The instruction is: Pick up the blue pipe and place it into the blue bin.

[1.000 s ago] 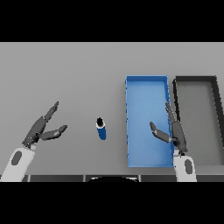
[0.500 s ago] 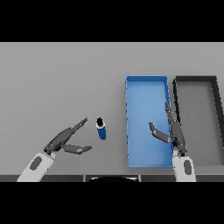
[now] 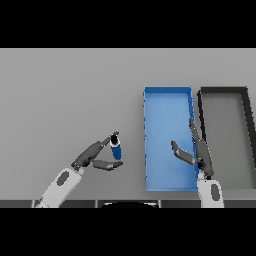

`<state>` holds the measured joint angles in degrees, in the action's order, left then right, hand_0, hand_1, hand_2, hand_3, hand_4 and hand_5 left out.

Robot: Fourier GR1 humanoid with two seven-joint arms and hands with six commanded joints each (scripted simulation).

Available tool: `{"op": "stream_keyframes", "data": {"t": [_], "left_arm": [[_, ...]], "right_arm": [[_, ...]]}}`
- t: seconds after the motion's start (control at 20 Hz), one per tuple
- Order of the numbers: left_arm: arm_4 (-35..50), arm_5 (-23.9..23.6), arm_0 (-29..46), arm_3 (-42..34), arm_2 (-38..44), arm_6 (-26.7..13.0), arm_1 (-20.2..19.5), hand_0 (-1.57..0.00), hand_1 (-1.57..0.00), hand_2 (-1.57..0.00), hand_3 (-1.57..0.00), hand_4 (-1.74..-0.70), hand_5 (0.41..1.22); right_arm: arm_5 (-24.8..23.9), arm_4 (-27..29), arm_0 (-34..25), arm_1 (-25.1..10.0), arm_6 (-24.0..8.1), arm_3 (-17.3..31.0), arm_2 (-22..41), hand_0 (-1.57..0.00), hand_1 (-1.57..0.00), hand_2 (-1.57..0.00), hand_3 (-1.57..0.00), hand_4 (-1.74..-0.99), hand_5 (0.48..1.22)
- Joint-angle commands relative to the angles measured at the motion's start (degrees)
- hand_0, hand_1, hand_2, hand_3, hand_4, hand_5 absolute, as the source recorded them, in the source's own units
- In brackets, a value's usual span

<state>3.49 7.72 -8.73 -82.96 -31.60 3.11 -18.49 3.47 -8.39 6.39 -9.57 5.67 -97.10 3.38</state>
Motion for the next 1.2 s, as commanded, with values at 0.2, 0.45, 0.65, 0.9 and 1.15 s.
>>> {"op": "stream_keyframes", "data": {"t": [0.2, 0.45, 0.65, 0.9, 1.15], "left_arm": [[-3.81, -1.76, -3.18, 5.37, -1.08, 0.18, 2.68, 0.0, 0.0, 0.0, 0.0, -1.05, 0.418], [-1.63, -1.27, -3.18, 6.97, -0.91, 3.37, 6.46, 0.0, 0.0, -0.05, -0.04, -1.14, 0.502], [1.7, -0.98, -2.97, 9.11, 0.57, 4.91, 9.96, -0.36, -0.55, -0.69, -0.74, -1.37, 0.832], [-0.13, -1.93, -1.98, 7.88, -0.85, 6.07, 10.62, -1.17, -1.24, -1.28, -1.27, -1.55, 1.094], [-1.85, -3.29, -2.06, 5.33, -0.52, 7.67, 12.0, -1.44, -1.46, -1.48, -1.47, -1.48, 1.179]], "right_arm": [[0.45, 1.05, 0.02, -1.23, 0.74, -0.31, -1.23, 0.0, 0.0, 0.0, 0.0, -1.221, 0.645], [0.0, -0.05, 0.98, -0.74, 1.7, 0.15, -0.65, 0.0, 0.0, 0.0, 0.0, -1.21, 0.653], [0.12, 0.57, 0.59, -1.26, 1.28, -0.28, -1.24, 0.0, 0.0, 0.0, 0.0, -1.22, 0.656], [0.54, 0.82, -0.14, -0.64, 1.23, 0.97, -0.86, 0.0, 0.0, 0.0, 0.0, -1.228, 0.656], [0.55, 1.27, -0.71, -0.56, 0.17, 0.84, -1.09, 0.0, 0.0, 0.0, 0.0, -1.217, 0.631]]}}
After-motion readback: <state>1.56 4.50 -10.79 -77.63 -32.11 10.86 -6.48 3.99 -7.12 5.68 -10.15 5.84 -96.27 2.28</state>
